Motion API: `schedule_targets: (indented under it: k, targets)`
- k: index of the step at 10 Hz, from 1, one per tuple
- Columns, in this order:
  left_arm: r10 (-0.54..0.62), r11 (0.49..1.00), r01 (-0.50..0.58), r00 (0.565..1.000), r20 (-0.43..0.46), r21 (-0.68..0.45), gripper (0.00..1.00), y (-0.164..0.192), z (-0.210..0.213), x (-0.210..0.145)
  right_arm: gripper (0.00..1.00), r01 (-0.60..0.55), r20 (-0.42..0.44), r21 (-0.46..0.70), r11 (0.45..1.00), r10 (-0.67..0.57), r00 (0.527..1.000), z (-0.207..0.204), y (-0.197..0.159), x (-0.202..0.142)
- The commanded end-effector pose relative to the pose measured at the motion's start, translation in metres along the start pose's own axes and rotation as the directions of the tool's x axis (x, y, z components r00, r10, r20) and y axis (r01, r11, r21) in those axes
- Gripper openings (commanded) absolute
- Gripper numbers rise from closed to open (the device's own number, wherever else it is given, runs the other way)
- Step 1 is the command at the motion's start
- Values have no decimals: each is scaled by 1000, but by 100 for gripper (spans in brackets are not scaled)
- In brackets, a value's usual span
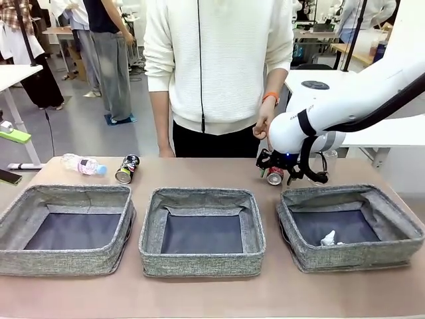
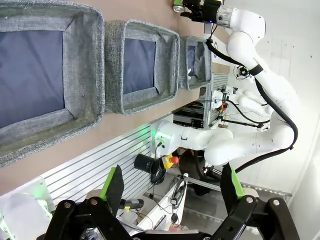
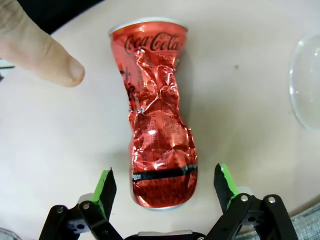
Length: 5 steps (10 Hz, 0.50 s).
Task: Sort the waste into the appropriate baskets.
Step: Pick up the waste item pointed out by the person.
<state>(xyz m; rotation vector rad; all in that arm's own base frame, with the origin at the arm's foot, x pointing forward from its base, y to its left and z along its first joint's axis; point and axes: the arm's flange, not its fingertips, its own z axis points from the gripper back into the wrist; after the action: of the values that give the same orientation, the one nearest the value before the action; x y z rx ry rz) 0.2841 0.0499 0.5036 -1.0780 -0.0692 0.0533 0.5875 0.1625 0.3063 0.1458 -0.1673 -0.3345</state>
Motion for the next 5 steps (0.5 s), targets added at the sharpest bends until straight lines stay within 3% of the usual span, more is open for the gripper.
schedule_targets:
  k: [1, 4, 5]
  targets:
    - [7, 1000, -7, 1000, 2, -9, 100, -1, 1, -1, 100, -13, -1, 19, 1000, 13, 1000, -2, -6, 0]
    - [7, 1000, -7, 1000, 2, -9, 100, -1, 1, -1, 100, -15, 39, 29, 999, 14, 999, -1, -5, 0]
    - [7, 1000, -7, 1000, 2, -9, 100, -1, 1, -1, 40, -14, 59, 24, 1000, 13, 998, -1, -7, 0]
